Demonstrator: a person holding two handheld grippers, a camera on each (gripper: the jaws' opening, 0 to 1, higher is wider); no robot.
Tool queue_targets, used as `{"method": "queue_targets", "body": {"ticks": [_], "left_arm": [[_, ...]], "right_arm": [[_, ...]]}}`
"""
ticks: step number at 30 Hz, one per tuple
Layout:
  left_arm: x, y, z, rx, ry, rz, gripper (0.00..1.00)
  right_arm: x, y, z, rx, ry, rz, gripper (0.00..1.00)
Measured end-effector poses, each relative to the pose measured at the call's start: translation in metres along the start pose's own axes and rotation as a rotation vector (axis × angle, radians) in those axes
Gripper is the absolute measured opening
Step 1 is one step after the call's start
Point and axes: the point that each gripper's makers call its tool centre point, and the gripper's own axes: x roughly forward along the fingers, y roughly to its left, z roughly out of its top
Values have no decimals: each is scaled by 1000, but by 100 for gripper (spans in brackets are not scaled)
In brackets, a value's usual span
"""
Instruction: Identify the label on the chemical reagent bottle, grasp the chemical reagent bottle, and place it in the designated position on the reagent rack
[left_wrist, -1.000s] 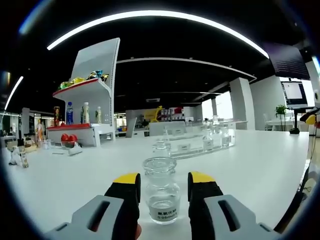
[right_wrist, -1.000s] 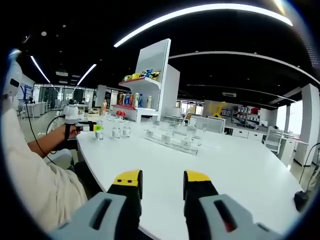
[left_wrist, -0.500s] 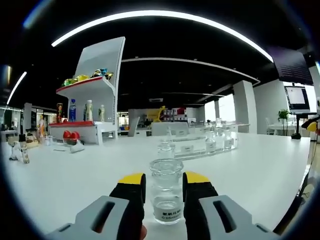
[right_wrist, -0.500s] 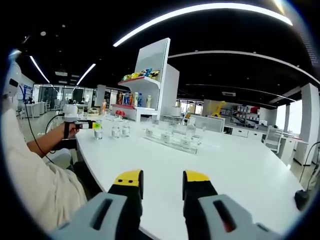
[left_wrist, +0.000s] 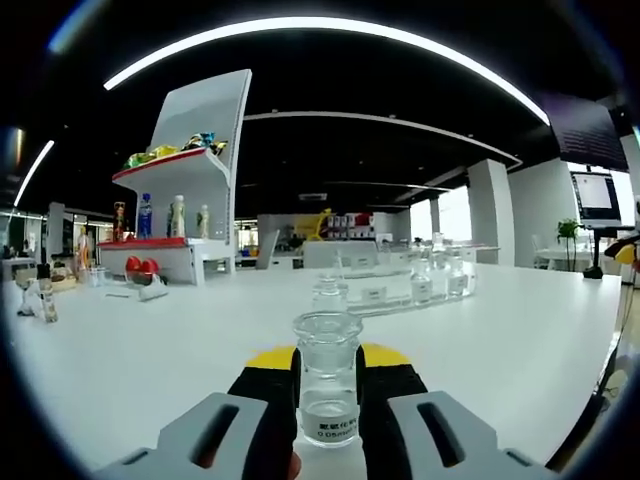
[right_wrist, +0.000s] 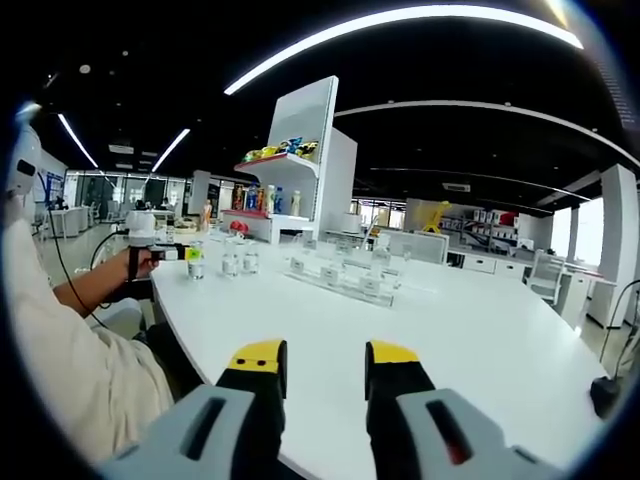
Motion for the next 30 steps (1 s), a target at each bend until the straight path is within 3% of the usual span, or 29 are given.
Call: {"method": "queue_targets", "body": {"ticks": [17, 30], "left_arm": [[1, 1, 1, -7, -2, -3, 21], [1, 1, 3, -76, 8, -17, 20]], "right_arm": [[0, -2, -2, 6, 3, -6, 31], [2, -1, -5, 7, 10, -2, 31]]}}
